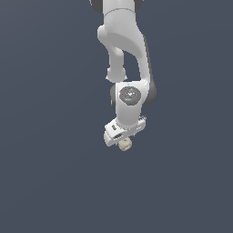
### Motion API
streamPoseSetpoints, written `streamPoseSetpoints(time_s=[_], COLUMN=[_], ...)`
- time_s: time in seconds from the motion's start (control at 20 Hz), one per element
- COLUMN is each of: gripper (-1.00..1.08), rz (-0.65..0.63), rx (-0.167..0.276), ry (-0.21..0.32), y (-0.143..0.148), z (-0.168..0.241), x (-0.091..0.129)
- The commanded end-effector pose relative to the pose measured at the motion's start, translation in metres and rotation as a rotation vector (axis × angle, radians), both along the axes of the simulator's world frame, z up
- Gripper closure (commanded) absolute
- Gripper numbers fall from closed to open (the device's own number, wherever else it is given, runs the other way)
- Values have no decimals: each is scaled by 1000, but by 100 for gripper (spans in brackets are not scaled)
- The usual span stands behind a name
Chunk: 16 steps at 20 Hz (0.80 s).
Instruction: Pick up the object and move it to a goal position.
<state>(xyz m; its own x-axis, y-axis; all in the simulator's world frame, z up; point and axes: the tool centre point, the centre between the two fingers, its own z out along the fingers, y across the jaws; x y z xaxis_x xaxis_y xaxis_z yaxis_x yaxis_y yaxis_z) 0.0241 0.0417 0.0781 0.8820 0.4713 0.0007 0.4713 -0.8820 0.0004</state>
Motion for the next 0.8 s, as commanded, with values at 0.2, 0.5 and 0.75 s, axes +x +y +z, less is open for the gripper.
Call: streamPoseSetpoints(time_s=[0.2,0.5,0.75], gripper=[-92,108,108], rz=[3,4,4], rx=[0,0,0], ry=[1,1,1], y=[0,0,0], z=[-32,-38,-38], x=[-1,0,0])
